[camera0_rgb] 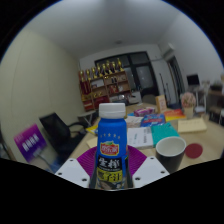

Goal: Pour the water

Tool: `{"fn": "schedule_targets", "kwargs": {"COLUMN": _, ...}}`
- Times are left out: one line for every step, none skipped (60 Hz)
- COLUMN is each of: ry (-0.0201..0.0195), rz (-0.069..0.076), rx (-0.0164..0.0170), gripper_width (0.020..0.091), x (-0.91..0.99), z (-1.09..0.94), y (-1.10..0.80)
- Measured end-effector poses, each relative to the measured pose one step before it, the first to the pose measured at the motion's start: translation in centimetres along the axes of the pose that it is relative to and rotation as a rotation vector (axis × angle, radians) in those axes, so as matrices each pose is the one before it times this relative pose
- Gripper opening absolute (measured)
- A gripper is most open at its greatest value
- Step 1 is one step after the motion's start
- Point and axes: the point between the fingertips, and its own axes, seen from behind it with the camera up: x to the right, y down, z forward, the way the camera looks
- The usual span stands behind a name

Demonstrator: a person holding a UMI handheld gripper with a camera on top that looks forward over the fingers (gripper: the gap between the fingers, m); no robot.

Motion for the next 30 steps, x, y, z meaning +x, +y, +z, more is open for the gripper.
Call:
{"fn": "schedule_targets", "kwargs": {"ry": -0.01923, "rz": 0.0409, "rx": 0.00025, "gripper_width": 0.0424, "x": -0.367, "z": -0.427, "y": -0.378}}
{"fn": "schedule_targets", "kwargs": {"ry": -0.01825, "rz": 0.0462, "rx": 0.00361, "gripper_width": 0.0423, "x": -0.339, "z": 0.000, "y": 0.070}}
{"fn": "schedule_targets", "kwargs": {"ry": -0.02564, "rz": 0.0377, "rx": 0.00276, "gripper_width": 0.0423, "x": -0.096, "z": -0.342, "y": -0.417}}
{"fn": "schedule_targets", "kwargs": {"ry": -0.02105, "rz": 0.0402, "rx": 0.00320, "gripper_width": 0.0423, "x": -0.423, "z": -0.337, "y": -0.445}}
{"fn": "schedule_targets", "kwargs": {"ry": -0.01954, "rz": 0.0399, "rx": 0.00438, "gripper_width": 0.0425, "x": -0.388, "z": -0.373, "y": -0.450}}
{"fn": "schedule_targets", "kwargs": {"ry": -0.01788, "rz": 0.0403, "rx": 0.00445, "gripper_width": 0.0424, "x": -0.367, "z": -0.387, "y": -0.453}}
{"fn": "schedule_targets", "kwargs": {"ry": -0.01570, "rz": 0.0400, "rx": 0.00326, "gripper_width": 0.0422, "x": -0.317, "z": -0.397, "y": -0.420}}
{"fn": "schedule_targets", "kwargs": {"ry": -0.01361, "rz": 0.0392, "rx": 0.00280, "gripper_width": 0.0423, "x": -0.355, "z": -0.405, "y": -0.350}}
{"fn": "schedule_targets", "kwargs": {"ry": -0.01276, "rz": 0.0383, "rx": 0.00222, "gripper_width": 0.0423, "x": -0.288, "z": -0.386, "y": -0.371}}
{"fn": "schedule_targets", "kwargs": {"ry": -0.01130, "rz": 0.0390, "rx": 0.00146, "gripper_width": 0.0422, "x": -0.249, "z": -0.413, "y": -0.364}}
{"fn": "schedule_targets", "kwargs": {"ry": -0.00441, "rz": 0.0440, "rx": 0.00440, "gripper_width": 0.0422, "x": -0.228, "z": 0.523, "y": -0.249}}
{"fn": "schedule_targets", "kwargs": {"ry": -0.01364, "rz": 0.0410, "rx": -0.00062, "gripper_width": 0.0423, "x": -0.112, "z": -0.632, "y": -0.368}}
{"fn": "schedule_targets", "kwargs": {"ry": -0.01671, "rz": 0.0431, "rx": 0.00147, "gripper_width": 0.0422, "x": 0.107, "z": -0.241, "y": -0.309}}
{"fn": "schedule_targets", "kwargs": {"ry": -0.01096, "rz": 0.0426, "rx": 0.00160, "gripper_width": 0.0423, "x": -0.257, "z": -0.468, "y": -0.367}}
{"fn": "schedule_targets", "kwargs": {"ry": -0.01104, "rz": 0.0431, "rx": 0.00156, "gripper_width": 0.0423, "x": -0.196, "z": -0.408, "y": -0.325}}
{"fn": "schedule_targets", "kwargs": {"ry": -0.01112, "rz": 0.0423, "rx": 0.00208, "gripper_width": 0.0423, "x": -0.192, "z": -0.391, "y": -0.340}}
{"fn": "schedule_targets", "kwargs": {"ry": -0.01087, "rz": 0.0432, "rx": 0.00239, "gripper_width": 0.0423, "x": -0.219, "z": -0.366, "y": -0.357}}
{"fn": "schedule_targets", "kwargs": {"ry": -0.00999, "rz": 0.0441, "rx": 0.00195, "gripper_width": 0.0423, "x": -0.186, "z": -0.309, "y": -0.333}}
{"fn": "schedule_targets", "kwargs": {"ry": -0.00974, "rz": 0.0455, "rx": 0.00009, "gripper_width": 0.0423, "x": -0.167, "z": -0.230, "y": -0.297}}
{"fn": "schedule_targets", "kwargs": {"ry": -0.00920, "rz": 0.0470, "rx": -0.00100, "gripper_width": 0.0422, "x": -0.153, "z": 0.069, "y": 0.026}}
{"fn": "schedule_targets", "kwargs": {"ry": -0.01140, "rz": 0.0490, "rx": -0.00407, "gripper_width": 0.0421, "x": -0.097, "z": -0.075, "y": -0.349}}
{"fn": "schedule_targets", "kwargs": {"ry": -0.01072, "rz": 0.0522, "rx": -0.00757, "gripper_width": 0.0420, "x": -0.143, "z": -0.139, "y": -0.156}}
{"fn": "schedule_targets", "kwargs": {"ry": -0.01253, "rz": 0.0518, "rx": -0.01139, "gripper_width": 0.0421, "x": -0.221, "z": 0.000, "y": -0.192}}
{"fn": "schedule_targets", "kwargs": {"ry": -0.01291, "rz": 0.0537, "rx": -0.01288, "gripper_width": 0.0422, "x": -0.159, "z": -0.030, "y": -0.022}}
{"fn": "schedule_targets", "kwargs": {"ry": -0.01227, "rz": 0.0541, "rx": -0.01265, "gripper_width": 0.0422, "x": -0.141, "z": 0.027, "y": -0.065}}
{"fn": "schedule_targets", "kwargs": {"ry": -0.01143, "rz": 0.0519, "rx": -0.01183, "gripper_width": 0.0422, "x": -0.124, "z": 0.013, "y": 0.037}}
{"fn": "schedule_targets", "kwargs": {"ry": -0.01091, "rz": 0.0472, "rx": -0.01136, "gripper_width": 0.0422, "x": -0.110, "z": 0.114, "y": 0.000}}
{"fn": "schedule_targets", "kwargs": {"ry": -0.00721, "rz": 0.0416, "rx": -0.00914, "gripper_width": 0.0422, "x": -0.339, "z": 0.086, "y": 0.513}}
{"fn": "schedule_targets", "kwargs": {"ry": -0.00823, "rz": 0.0370, "rx": -0.01125, "gripper_width": 0.0420, "x": -0.229, "z": -0.029, "y": 0.103}}
{"fn": "schedule_targets", "kwargs": {"ry": -0.00650, "rz": 0.0319, "rx": -0.00864, "gripper_width": 0.0420, "x": -0.156, "z": -0.015, "y": 0.101}}
